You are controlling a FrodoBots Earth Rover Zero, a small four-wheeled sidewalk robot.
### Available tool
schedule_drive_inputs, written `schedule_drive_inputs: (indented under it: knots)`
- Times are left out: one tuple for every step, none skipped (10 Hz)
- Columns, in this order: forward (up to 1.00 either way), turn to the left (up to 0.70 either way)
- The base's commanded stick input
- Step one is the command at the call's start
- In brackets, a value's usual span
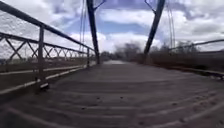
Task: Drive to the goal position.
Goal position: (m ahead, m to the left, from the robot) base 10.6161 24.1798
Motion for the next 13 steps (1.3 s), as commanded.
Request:
schedule_drive_inputs:
  knots:
    - [0.96, 0.00]
    - [0.96, 0.00]
    - [0.96, 0.00]
    - [0.97, 0.00]
    - [0.96, 0.00]
    - [0.96, 0.00]
    - [0.96, 0.00]
    - [0.96, 0.00]
    - [0.96, 0.00]
    - [0.96, 0.00]
    - [0.96, 0.00]
    - [0.95, 0.00]
    - [0.96, 0.00]
